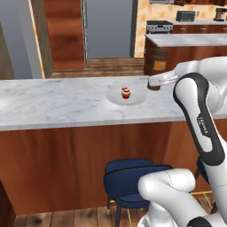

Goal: Take the cinnamon bottle from the cabinet and place it on the dining table, next to the plate with the cupcake. Then take the chocolate from the dining counter and place it on the cupcake plate.

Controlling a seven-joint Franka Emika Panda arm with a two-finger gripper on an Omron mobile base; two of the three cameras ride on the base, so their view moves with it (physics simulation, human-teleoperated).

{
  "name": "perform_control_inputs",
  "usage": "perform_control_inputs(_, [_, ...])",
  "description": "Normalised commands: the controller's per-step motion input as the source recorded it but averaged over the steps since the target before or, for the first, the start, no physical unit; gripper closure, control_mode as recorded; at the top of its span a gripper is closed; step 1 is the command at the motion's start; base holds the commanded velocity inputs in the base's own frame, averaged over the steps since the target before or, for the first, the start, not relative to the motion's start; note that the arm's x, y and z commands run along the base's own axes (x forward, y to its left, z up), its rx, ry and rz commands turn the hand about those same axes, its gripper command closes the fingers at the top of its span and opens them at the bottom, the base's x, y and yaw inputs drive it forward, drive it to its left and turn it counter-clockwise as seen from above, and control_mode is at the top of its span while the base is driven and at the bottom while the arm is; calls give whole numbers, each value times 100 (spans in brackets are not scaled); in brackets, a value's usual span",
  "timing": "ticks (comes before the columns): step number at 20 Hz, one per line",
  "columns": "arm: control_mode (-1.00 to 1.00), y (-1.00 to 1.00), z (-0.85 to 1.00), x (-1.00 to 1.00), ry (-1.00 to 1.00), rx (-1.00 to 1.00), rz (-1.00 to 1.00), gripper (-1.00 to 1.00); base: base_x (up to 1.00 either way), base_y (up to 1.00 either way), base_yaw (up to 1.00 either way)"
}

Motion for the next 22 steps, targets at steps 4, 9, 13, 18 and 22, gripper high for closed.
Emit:
perform_control_inputs(4, [100,0,0,0,0,0,0,100,5,1,0])
perform_control_inputs(9, [100,0,0,0,0,0,0,100,2,0,0])
perform_control_inputs(13, [-100,-3,0,5,1,0,1,100,8,-1,1])
perform_control_inputs(18, [-100,-34,-3,15,0,0,11,100,0,0,0])
perform_control_inputs(22, [-100,-49,-8,14,0,0,28,100,0,0,0])
